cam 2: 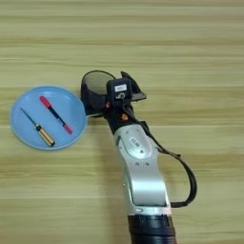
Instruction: Move the objects on the table
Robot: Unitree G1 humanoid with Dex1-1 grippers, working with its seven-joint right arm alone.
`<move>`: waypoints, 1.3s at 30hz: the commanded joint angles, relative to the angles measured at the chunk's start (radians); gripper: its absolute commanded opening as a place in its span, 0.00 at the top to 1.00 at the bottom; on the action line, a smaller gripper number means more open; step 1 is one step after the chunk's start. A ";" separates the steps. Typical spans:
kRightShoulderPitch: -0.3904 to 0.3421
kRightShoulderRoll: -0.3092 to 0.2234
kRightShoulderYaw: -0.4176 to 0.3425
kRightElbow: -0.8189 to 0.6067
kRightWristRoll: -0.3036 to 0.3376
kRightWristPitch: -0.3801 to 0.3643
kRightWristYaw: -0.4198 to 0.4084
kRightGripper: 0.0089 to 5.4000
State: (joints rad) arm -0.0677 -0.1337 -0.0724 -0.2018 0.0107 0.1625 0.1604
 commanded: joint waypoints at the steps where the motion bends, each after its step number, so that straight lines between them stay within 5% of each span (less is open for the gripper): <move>1: -0.036 -0.007 -0.027 0.001 0.014 -0.055 -0.018 0.01; 21: -0.051 -0.009 -0.029 0.149 0.044 -0.090 0.012 0.01; 39: -0.141 -0.025 -0.056 0.330 0.069 -0.152 0.039 0.01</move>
State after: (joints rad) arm -0.1266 -0.1377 -0.1216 0.1626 0.0676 0.0512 0.2016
